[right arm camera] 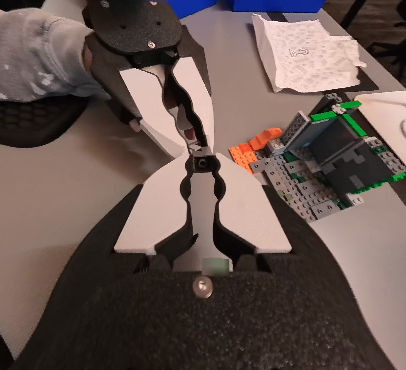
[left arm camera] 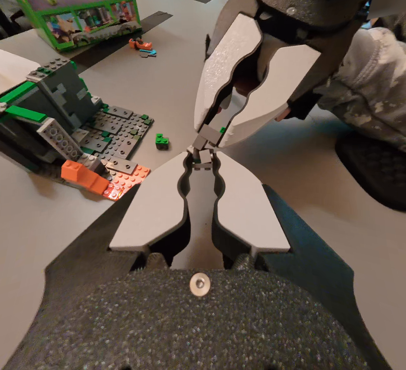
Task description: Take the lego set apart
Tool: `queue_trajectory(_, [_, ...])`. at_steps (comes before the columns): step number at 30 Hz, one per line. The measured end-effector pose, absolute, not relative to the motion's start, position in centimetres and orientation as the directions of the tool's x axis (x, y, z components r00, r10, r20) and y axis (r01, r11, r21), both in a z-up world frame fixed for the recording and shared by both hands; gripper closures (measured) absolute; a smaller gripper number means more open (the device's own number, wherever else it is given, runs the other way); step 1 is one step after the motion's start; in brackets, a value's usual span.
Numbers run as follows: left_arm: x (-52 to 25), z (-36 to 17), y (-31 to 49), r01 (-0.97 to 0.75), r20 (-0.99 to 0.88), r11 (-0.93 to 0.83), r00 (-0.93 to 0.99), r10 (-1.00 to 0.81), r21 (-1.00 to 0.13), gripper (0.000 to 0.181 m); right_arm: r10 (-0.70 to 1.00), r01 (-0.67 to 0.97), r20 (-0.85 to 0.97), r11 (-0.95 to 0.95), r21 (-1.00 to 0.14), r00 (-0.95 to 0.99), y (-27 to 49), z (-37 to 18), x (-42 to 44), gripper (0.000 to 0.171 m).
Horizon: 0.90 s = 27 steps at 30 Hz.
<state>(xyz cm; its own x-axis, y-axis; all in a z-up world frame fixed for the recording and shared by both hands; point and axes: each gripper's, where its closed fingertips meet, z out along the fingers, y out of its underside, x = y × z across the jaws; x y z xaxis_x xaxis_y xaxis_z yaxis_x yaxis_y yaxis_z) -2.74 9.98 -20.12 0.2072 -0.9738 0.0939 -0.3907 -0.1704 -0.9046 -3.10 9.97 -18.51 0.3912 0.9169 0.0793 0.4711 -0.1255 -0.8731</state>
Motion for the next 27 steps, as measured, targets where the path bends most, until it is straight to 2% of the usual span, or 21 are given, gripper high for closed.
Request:
queue_trajectory(9, [-2.8,-20.6,9.7,-0.419,0.000,-0.075,0.176,-0.984,-0.905,0.163,0.921,0.419,0.045,-0.132,-0.898,0.388,9.9,-18.0,-2.3,0.155])
queue_trajectory(16, [-2.8,-21.1,7.4,-0.432,-0.115,0.096,0.019,-0.993,-0.897,0.163,0.922,0.353,-0.021,-0.169,-0.920,0.385,9.8,-17.3,-1.1,0.155])
queue_trajectory(27, [-3.5,-22.6,6.6,-0.498,-0.100,0.110,-0.047,-0.994,-0.860,0.163,0.949,0.473,-0.113,-0.248,-0.846,0.294,8.0,-20.6,-1.2,0.155])
